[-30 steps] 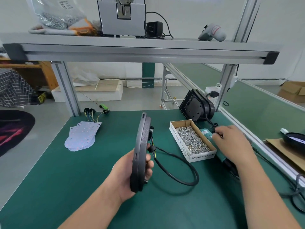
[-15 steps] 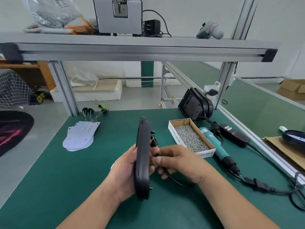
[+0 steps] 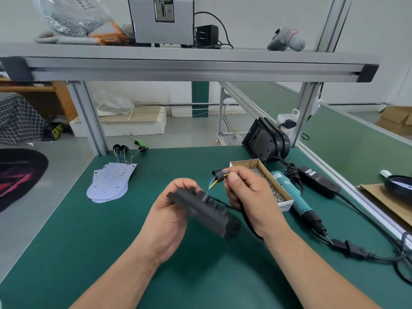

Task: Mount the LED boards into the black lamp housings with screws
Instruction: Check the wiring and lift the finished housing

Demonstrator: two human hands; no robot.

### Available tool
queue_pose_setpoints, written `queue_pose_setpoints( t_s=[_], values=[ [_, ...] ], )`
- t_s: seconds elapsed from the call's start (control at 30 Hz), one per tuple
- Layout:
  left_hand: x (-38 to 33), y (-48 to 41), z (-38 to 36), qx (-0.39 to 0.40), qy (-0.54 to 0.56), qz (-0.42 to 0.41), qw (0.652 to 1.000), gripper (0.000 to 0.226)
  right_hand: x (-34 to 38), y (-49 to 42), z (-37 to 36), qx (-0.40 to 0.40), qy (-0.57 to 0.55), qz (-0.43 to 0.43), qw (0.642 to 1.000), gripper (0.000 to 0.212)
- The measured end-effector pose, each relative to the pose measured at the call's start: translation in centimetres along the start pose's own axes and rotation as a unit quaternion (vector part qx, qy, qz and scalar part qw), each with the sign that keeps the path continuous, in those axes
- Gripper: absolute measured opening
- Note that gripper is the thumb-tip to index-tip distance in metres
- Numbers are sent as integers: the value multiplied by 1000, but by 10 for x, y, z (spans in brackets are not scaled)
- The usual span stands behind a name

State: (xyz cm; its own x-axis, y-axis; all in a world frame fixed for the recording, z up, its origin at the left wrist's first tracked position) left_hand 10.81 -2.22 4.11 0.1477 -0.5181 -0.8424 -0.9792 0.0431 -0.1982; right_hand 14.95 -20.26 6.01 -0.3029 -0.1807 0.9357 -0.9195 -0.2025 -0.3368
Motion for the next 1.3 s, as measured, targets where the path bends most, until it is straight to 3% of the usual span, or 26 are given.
queue_pose_setpoints(
  t_s=[0.07, 0.17, 0.27, 0.43, 0.5, 0.6, 0.73, 0.93, 1.3],
  values=[
    [-1, 1, 0, 28, -81, -15, 996, 37, 2, 2, -1, 10, 50, 10, 999, 25],
    [-4, 4, -1, 138, -178, 50, 973, 42, 6, 3, 1, 26, 158, 23, 987, 26],
    [-10, 8, 11, 262, -269, 130, 918, 75, 8, 4, 4, 54, 202, 4, 978, 19],
    [-21, 14, 18, 346, -191, 179, 901, 100, 8, 7, 4, 99, 231, -9, 968, 19],
    [-20, 11, 17, 304, -163, 188, 920, 99, 7, 8, 0, 115, 263, -12, 958, 13],
    [-12, 5, 9, 191, -219, 129, 948, 65, 3, 13, -9, 124, 287, -21, 950, 9],
    [0, 5, 0, 91, -327, 71, 938, 36, 2, 18, -18, 118, 355, 11, 927, 17],
    [0, 5, -3, 79, -387, 34, 918, 16, 4, 16, -15, 41, 383, 51, 921, 16],
    [10, 6, -3, 60, -410, 68, 907, 17, -12, 17, -18, -12, 334, 13, 942, 18]
  ],
)
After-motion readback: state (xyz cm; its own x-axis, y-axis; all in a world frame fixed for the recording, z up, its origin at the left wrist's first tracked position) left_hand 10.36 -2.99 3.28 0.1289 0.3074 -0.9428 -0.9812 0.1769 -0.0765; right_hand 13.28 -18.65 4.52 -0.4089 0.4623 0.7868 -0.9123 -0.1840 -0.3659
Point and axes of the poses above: each hand's wrist, its own y-axis away from the middle knuckle, its own z-axis out of the back of the hand, x = y × z, the point moved 5 cm from there along -y, towards the middle knuckle, and after that the axes turned 1 degree about -y, right-handed, at the moved point
